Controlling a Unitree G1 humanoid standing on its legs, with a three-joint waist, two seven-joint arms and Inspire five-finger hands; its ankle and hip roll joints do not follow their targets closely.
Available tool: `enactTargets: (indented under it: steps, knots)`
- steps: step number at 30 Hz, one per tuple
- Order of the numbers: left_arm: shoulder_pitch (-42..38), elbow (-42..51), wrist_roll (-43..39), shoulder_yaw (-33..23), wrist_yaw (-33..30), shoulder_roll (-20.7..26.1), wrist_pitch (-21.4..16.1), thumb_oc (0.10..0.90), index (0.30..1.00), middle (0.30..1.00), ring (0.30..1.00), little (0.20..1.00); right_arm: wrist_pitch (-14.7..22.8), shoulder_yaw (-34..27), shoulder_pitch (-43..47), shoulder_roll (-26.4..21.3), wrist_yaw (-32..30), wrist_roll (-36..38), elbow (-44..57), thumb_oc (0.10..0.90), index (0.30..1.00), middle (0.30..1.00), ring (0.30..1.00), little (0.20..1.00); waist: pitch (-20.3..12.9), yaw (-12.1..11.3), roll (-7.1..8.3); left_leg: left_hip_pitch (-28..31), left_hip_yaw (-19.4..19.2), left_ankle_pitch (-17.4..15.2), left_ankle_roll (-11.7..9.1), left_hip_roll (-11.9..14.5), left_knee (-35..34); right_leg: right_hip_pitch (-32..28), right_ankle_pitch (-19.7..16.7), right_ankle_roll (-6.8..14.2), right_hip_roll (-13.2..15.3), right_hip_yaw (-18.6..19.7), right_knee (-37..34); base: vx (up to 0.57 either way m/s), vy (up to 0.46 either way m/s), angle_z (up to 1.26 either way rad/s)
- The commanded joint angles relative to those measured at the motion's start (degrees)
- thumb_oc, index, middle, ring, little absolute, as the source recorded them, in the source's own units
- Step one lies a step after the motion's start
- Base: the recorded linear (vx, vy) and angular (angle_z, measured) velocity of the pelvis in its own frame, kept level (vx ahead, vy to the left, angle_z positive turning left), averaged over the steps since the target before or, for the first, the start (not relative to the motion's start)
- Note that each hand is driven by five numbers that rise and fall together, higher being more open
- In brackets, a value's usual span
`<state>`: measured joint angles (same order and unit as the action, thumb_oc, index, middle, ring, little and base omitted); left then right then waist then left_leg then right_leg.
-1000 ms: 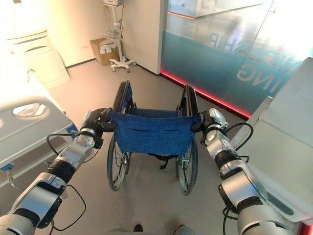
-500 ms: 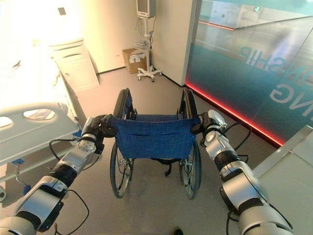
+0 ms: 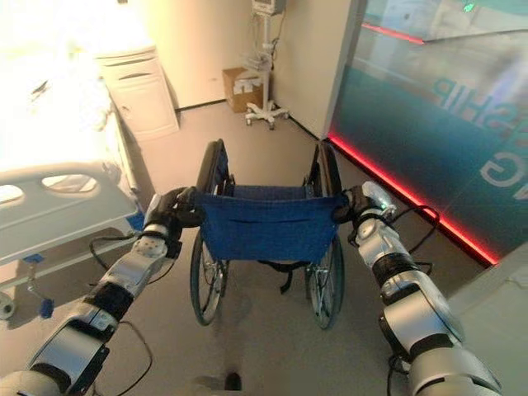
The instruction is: Push the wheelchair next to the bed
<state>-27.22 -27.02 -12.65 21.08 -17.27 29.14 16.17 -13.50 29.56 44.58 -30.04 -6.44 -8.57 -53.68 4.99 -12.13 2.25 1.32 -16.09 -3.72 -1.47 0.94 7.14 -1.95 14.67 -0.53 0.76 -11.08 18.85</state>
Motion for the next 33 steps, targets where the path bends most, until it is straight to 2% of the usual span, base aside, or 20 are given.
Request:
enactTargets:
  steps: [1,3,4,5,6,8,10,11,12,13,15,17,20,22,24,25,28,29,30,33]
  knots:
    - [6.2,-9.2,-2.2,2.8,7.6,-2.4,-1.0,0.400,0.300,0.300,0.300,0.300,8.8,3.9,1.5,-7.5,4.4,-4.7,2.9,0.400,0.300,0.300,0.300,0.300,3.5,2.7,-2.04,-11.9,4.3,12.0,-2.3,-4.1,-9.2,-11.5,-8.7,4.5,-4.1,0.7,-18.4,0.30,0.034,-0.33]
    - [6.3,-9.5,-2.0,2.7,6.8,-3.2,-0.4,0.400,0.300,0.300,0.300,0.300,8.0,4.1,1.9,-6.5,4.8,-4.1,2.3,0.400,0.300,0.300,0.300,0.300,3.1,2.6,-1.90,-11.5,3.7,10.4,-1.4,-4.6,-6.6,-11.3,-7.5,4.9,-4.1,0.4,-15.9,0.39,0.025,-0.27]
    - [6.1,-10.6,-4.0,3.0,5.7,-3.0,-1.1,0.400,0.300,0.300,0.300,0.300,9.4,4.9,2.2,-5.0,4.9,-5.6,1.0,0.400,0.300,0.300,0.300,0.300,2.7,2.2,-0.83,-10.7,4.7,8.7,0.6,-5.8,-5.2,-10.9,-8.1,6.3,-3.1,0.2,-10.8,0.35,0.002,-0.18]
    - [6.1,-10.8,-4.2,2.9,5.6,-3.1,-1.4,0.400,0.300,0.300,0.300,0.300,9.7,5.1,2.2,-4.8,4.8,-5.7,0.7,0.400,0.300,0.300,0.300,0.300,2.4,2.0,-0.79,-10.8,4.7,8.5,0.8,-5.7,-5.1,-10.6,-8.4,6.5,-3.1,0.2,-10.1,0.36,0.015,-0.11]
    - [5.9,-11.5,-3.8,2.6,5.7,-3.5,-1.7,0.400,0.300,0.300,0.300,0.300,10.3,5.3,1.8,-4.7,4.9,-5.5,0.6,0.400,0.300,0.300,0.300,0.300,1.9,2.0,-0.51,-9.5,3.2,7.7,2.1,-5.5,-5.8,-10.4,-9.1,7.9,-2.0,-1.2,-4.6,0.33,0.018,-0.12]
    - [5.1,-12.2,-2.8,3.6,5.3,-3.7,-0.9,0.400,0.300,0.300,0.300,0.300,11.9,4.5,-0.2,-4.9,4.2,-5.2,0.8,0.400,0.300,0.300,0.300,0.300,0.6,2.3,-0.24,-6.9,4.5,7.3,3.0,-5.5,-7.3,-7.4,-14.9,11.6,0.0,-1.3,5.3,0.42,-0.004,-0.14]
    - [4.9,-12.3,-2.5,3.9,5.3,-3.6,-0.4,0.400,0.300,0.300,0.300,0.300,12.1,4.0,-1.0,-5.3,4.5,-5.2,1.7,0.400,0.300,0.300,0.300,0.300,0.3,2.9,-0.47,-5.8,5.4,7.0,2.9,-5.2,-7.6,-5.3,-16.3,12.2,1.2,-0.9,7.1,0.29,-0.039,0.12]
    - [4.2,-12.6,-2.8,4.3,5.2,-3.5,-0.1,0.400,0.300,0.300,0.300,0.300,11.8,3.5,-1.8,-5.9,4.8,-5.7,3.5,0.400,0.300,0.300,0.300,0.300,0.3,4.1,-0.94,-4.0,7.1,6.6,2.7,-5.0,-8.2,-2.0,-16.6,12.1,3.5,-0.8,7.6,0.29,-0.072,0.29]
    - [3.7,-12.8,-3.0,4.5,5.2,-3.6,-0.1,0.400,0.300,0.300,0.300,0.300,11.6,3.4,-2.0,-6.1,4.9,-6.1,4.3,0.400,0.300,0.300,0.300,0.300,0.5,4.6,-1.42,-3.0,8.0,6.3,2.6,-4.7,-8.4,0.0,-17.1,11.9,4.9,-0.7,6.8,0.38,-0.214,0.28]
    - [1.6,-13.8,-2.9,4.9,5.9,-3.7,-0.3,0.400,0.300,0.300,0.300,0.300,11.3,3.1,-2.2,-6.4,4.3,-6.3,4.8,0.400,0.300,0.300,0.300,0.300,1.1,5.7,-2.55,-0.9,10.5,5.0,2.4,-4.0,-8.5,4.9,-18.2,10.8,7.2,0.4,2.8,0.31,-0.271,0.21]
    - [0.3,-14.3,-2.2,5.3,6.8,-3.8,-0.4,0.400,0.300,0.300,0.300,0.300,10.8,2.9,-2.0,-6.4,3.3,-5.8,4.5,0.400,0.300,0.300,0.300,0.300,2.0,6.6,-2.60,0.4,13.0,3.6,2.6,-4.3,-8.3,7.0,-19.6,10.5,8.8,1.6,-0.7,0.23,-0.272,0.17]
    - [-1.6,-15.0,-1.1,6.5,8.4,-4.0,-0.7,0.400,0.300,0.300,0.300,0.300,9.8,2.4,-2.2,-7.1,1.9,-5.3,4.5,0.400,0.300,0.300,0.300,0.300,3.0,8.1,-2.05,1.5,17.1,0.9,3.0,-4.9,-8.0,9.4,-21.3,10.6,10.4,5.5,-9.4,0.25,-0.335,0.70]
    - [-2.9,-16.0,-0.1,6.9,8.4,-5.0,-1.3,0.400,0.300,0.300,0.300,0.300,8.0,2.0,-1.7,-7.5,1.4,-5.3,6.3,0.400,0.300,0.300,0.300,0.300,3.9,9.3,-1.27,2.0,20.6,-2.1,3.1,-5.1,-6.7,10.9,-24.3,11.9,12.1,9.6,-20.6,0.35,-0.468,0.95]
    - [-3.0,-16.0,0.2,6.8,8.5,-5.1,-1.4,0.400,0.300,0.300,0.300,0.300,7.2,2.1,-1.2,-7.6,1.6,-5.1,7.2,0.400,0.300,0.300,0.300,0.300,4.1,9.5,-1.00,1.7,21.2,-3.1,2.9,-4.8,-5.4,10.9,-24.4,12.1,12.3,10.6,-21.2,0.24,-0.436,1.00]
    - [-3.3,-15.8,1.2,7.0,9.5,-4.9,-2.0,0.400,0.300,0.300,0.300,0.300,5.5,2.8,-0.5,-8.1,1.0,-4.0,8.4,0.400,0.300,0.300,0.300,0.300,4.4,10.1,-0.15,0.3,23.3,-4.7,2.5,-4.5,-2.0,11.1,-23.4,12.1,11.4,14.2,-18.5,0.17,-0.506,0.78]
    - [-3.1,-15.6,1.7,7.2,10.1,-4.7,-2.3,0.400,0.300,0.300,0.300,0.300,5.1,2.7,-0.9,-8.9,0.8,-3.3,9.5,0.400,0.300,0.300,0.300,0.300,4.5,10.7,0.22,-1.2,24.3,-4.8,2.2,-3.7,0.7,11.2,-20.0,12.0,9.6,15.2,-13.5,0.15,-0.488,0.88]
    - [-2.6,-15.3,1.0,7.2,9.4,-4.8,-1.1,0.400,0.300,0.300,0.300,0.300,5.7,1.8,-1.8,-9.9,2.3,-2.5,10.2,0.400,0.300,0.300,0.300,0.300,4.5,10.7,1.48,-3.1,22.5,-5.5,0.8,-1.9,5.7,9.9,-17.4,11.9,9.5,11.3,-10.9,0.17,-0.449,0.92]
    - [-2.0,-15.4,0.0,6.9,9.0,-4.9,-1.0,0.400,0.300,0.300,0.300,0.300,5.9,2.3,-1.6,-10.4,2.9,-2.2,10.3,0.400,0.300,0.300,0.300,0.300,4.5,10.9,1.87,-2.4,20.6,-5.7,-0.2,0.4,7.0,9.3,-15.8,11.0,9.1,8.8,-9.5,0.27,-0.574,0.51]
    - [-1.6,-15.9,0.5,6.6,8.5,-5.5,-1.3,0.400,0.300,0.300,0.300,0.300,6.1,2.2,-1.4,-10.3,3.4,-1.4,9.4,0.400,0.300,0.300,0.300,0.300,4.4,11.0,2.18,-1.6,19.1,-5.3,-1.1,2.0,7.9,8.6,-15.3,10.1,8.8,7.1,-9.3,0.26,-0.541,0.28]
    - [-1.4,-16.7,0.6,6.5,8.3,-6.5,-1.9,0.400,0.300,0.300,0.300,0.300,6.8,2.2,-1.2,-10.2,3.8,-1.6,7.4,0.400,0.300,0.300,0.300,0.300,4.0,11.5,2.56,-1.9,18.0,-2.1,-1.7,3.9,11.2,6.3,-14.2,8.2,7.0,6.1,-10.5,0.14,-0.344,0.47]
